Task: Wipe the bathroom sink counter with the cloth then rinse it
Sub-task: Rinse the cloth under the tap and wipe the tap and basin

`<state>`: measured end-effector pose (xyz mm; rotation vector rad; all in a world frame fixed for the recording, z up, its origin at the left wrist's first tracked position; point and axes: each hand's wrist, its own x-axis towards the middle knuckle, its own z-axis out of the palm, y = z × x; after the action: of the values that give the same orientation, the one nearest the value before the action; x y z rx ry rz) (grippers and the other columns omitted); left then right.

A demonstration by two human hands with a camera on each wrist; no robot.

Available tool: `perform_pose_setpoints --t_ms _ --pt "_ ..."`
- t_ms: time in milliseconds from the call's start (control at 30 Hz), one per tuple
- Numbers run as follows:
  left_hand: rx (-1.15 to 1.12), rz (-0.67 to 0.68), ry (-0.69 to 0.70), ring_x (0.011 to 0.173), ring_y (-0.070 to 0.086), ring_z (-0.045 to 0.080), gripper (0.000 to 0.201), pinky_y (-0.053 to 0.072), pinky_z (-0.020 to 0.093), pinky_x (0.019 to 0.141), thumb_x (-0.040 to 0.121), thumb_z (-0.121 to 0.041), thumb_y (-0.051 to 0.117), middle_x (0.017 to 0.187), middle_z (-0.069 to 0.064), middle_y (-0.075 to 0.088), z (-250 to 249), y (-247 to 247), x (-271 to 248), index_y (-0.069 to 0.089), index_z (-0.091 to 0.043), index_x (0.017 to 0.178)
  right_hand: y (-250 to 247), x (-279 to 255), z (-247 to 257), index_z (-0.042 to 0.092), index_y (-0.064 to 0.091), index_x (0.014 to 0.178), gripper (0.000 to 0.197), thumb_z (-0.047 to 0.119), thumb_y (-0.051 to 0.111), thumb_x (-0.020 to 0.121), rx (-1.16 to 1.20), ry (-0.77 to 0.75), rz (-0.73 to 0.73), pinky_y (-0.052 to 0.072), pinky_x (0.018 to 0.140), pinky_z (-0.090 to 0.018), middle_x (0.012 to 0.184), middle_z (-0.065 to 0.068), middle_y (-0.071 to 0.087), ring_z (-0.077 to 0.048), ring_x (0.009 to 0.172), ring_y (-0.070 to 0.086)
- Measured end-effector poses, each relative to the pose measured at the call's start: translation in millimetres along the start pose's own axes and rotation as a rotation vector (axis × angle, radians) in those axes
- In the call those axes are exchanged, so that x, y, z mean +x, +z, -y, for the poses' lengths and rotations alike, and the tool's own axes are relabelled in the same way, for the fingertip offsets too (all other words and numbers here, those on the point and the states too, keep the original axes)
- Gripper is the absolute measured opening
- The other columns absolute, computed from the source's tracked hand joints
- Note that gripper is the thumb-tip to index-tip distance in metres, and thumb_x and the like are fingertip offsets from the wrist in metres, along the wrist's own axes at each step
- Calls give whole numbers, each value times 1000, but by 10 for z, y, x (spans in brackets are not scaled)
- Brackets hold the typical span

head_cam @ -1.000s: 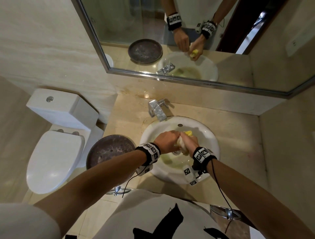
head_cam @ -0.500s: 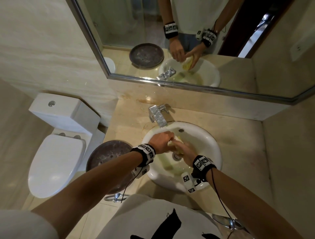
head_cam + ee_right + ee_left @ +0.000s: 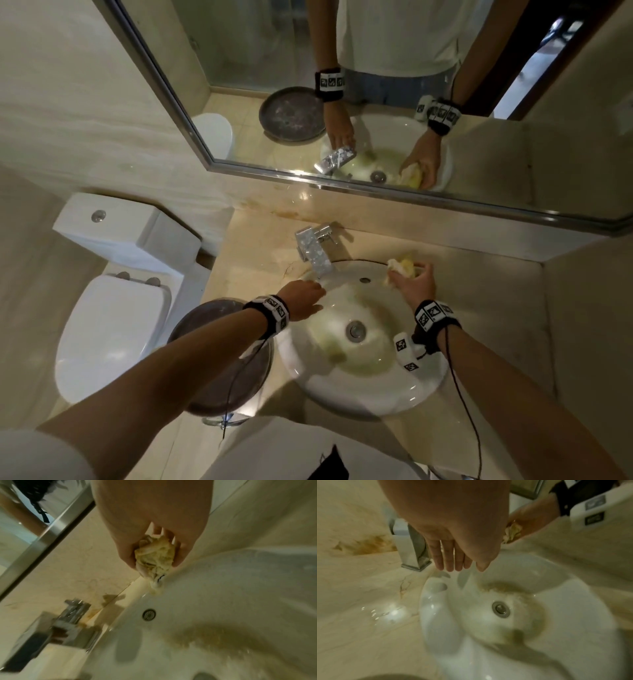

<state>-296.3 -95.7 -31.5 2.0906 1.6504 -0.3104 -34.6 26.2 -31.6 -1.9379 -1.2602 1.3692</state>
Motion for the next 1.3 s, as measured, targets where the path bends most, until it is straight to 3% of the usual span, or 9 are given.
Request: perform_pose_setpoints --t_ms 167,300,400,500,633,767,867,1067,1300 --pt "69 23 34 125 55 27 38 47 40 100 98 -24 50 139 7 55 296 47 -20 55 -11 134 -178 445 104 23 48 110 49 20 84 76 25 -16 -214 60 71 -35 106 -4 64 -24 86 68" --pt "88 93 77 142 38 21 52 42 39 108 103 -25 42 159 3 33 457 121 -30 34 -12 152 -209 711 67 14 58 109 36 5 76 79 16 8 -278 53 84 -30 111 -8 63 -25 95 62" --pt "65 142 95 149 24 17 58 42 40 108 103 -24 41 164 1 17 511 172 -42 22 -13 156 -165 859 -76 11 66 110 30 10 74 82 -16 47 -238 56 92 -40 106 -8 68 -31 99 66" --pt "30 167 91 146 31 20 60 47 42 101 101 -27 43 165 -1 16 579 216 -18 22 -16 156 -54 988 -113 13 67 116 37 18 76 80 -62 73 -187 55 96 -44 112 -10 71 -32 104 66" --pt "-15 174 132 143 36 21 61 50 43 98 99 -26 45 165 -5 16 706 239 11 24 -20 156 372 1250 -197 22 64 127 70 47 82 64 -35 68 -40 54 100 -44 119 3 68 -24 108 65" --pt "-70 158 123 139 42 21 62 51 41 96 96 -24 47 164 -7 17 709 232 2 27 -21 155 901 1040 37 15 66 106 32 36 73 82 -150 -49 19 53 89 -34 102 -3 69 -26 96 66" --pt "-109 159 107 141 41 22 65 51 41 96 95 -24 48 165 -7 15 707 277 -23 25 -21 155 1136 941 137 10 62 118 38 36 67 89 -281 -94 31 38 85 -23 114 -11 68 -30 102 63" --pt "-157 149 87 140 42 22 67 51 39 97 91 -19 51 165 -6 16 684 305 -27 28 -20 155 1355 860 215 16 63 106 38 49 65 87 -393 -240 60 45 83 -28 106 -6 69 -27 95 65" --pt "-135 187 50 143 38 21 73 51 39 97 88 -20 51 165 -5 12 647 287 -19 24 -21 156 1557 824 487 23 68 104 28 26 79 78 -447 -256 343 57 88 -34 101 3 70 -22 90 67"
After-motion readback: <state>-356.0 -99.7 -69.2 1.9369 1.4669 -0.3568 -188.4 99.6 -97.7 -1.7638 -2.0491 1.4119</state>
